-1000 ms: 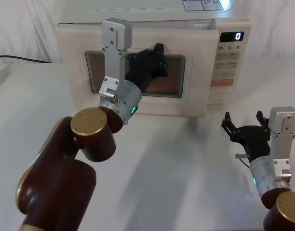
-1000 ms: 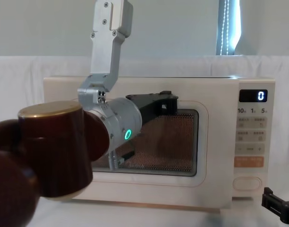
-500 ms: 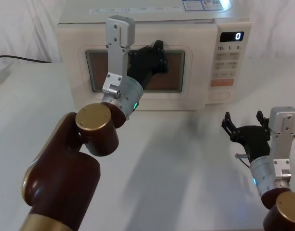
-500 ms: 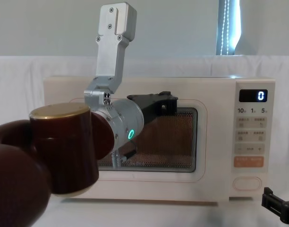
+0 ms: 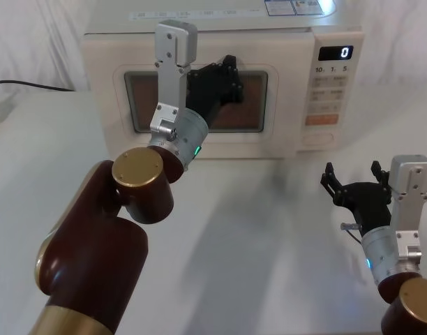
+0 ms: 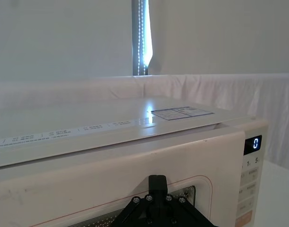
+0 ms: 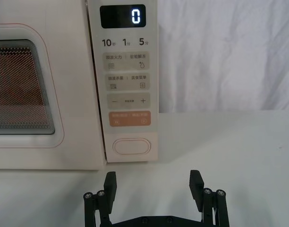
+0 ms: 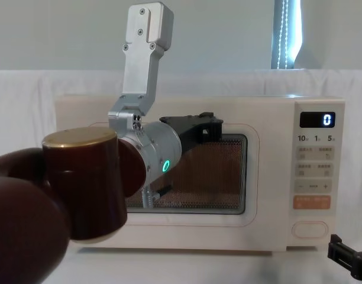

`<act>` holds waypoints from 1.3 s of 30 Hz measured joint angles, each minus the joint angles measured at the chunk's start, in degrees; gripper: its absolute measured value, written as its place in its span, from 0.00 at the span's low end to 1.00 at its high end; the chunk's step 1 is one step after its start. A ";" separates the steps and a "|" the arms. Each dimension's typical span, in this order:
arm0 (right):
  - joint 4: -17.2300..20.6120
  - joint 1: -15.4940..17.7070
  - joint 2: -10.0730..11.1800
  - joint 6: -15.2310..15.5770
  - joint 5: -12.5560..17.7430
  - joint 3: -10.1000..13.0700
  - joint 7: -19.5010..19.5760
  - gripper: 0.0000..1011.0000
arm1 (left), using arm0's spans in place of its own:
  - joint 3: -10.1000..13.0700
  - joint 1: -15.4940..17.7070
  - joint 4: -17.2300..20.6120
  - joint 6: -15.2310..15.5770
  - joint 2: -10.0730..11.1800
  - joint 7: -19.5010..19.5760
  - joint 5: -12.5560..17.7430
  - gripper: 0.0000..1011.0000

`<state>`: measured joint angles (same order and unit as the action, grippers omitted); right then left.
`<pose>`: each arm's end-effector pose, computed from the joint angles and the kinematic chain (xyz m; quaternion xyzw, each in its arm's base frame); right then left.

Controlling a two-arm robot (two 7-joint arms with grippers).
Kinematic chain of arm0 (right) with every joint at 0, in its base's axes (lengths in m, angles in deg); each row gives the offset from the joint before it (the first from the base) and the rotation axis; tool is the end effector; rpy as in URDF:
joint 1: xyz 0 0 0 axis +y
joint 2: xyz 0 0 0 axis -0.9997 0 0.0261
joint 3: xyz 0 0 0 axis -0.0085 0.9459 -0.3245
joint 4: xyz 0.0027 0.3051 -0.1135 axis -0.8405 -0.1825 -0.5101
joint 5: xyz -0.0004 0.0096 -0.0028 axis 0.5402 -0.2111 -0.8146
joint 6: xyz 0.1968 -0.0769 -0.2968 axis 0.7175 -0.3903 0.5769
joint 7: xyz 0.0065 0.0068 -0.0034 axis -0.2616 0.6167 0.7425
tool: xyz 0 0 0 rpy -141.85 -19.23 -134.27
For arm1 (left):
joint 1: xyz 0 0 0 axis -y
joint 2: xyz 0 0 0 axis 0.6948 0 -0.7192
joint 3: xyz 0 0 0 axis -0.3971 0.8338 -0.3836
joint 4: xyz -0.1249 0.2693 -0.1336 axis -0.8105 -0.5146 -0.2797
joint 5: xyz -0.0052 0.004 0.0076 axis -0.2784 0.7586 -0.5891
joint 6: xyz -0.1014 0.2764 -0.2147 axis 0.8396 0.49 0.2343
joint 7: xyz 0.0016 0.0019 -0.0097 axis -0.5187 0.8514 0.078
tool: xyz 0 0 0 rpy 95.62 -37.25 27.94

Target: Press the button to open the microwave door with one hand; close the microwave door with the other hand.

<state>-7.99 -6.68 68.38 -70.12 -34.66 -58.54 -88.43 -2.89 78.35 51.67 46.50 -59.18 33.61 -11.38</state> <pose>0.4099 0.0372 -0.3710 0.0300 -0.0036 -0.6912 0.7220 0.5365 -0.1322 -0.2295 -0.0628 -0.0497 0.5147 0.8536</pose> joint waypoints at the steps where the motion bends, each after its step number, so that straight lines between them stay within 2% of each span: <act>1: 0.00 0.00 0.00 0.00 0.00 0.00 0.00 0.99 | -0.03 0.03 -0.05 0.00 -0.04 -0.01 0.03 0.00; 39: 0.00 0.00 0.00 0.00 0.00 0.00 0.00 0.99 | -1.24 2.00 -3.58 -1.38 -1.32 -0.45 1.52 0.00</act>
<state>-7.99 -6.68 68.38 -70.11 -34.66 -58.54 -88.43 -4.13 80.35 48.09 45.13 -60.50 33.16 -9.86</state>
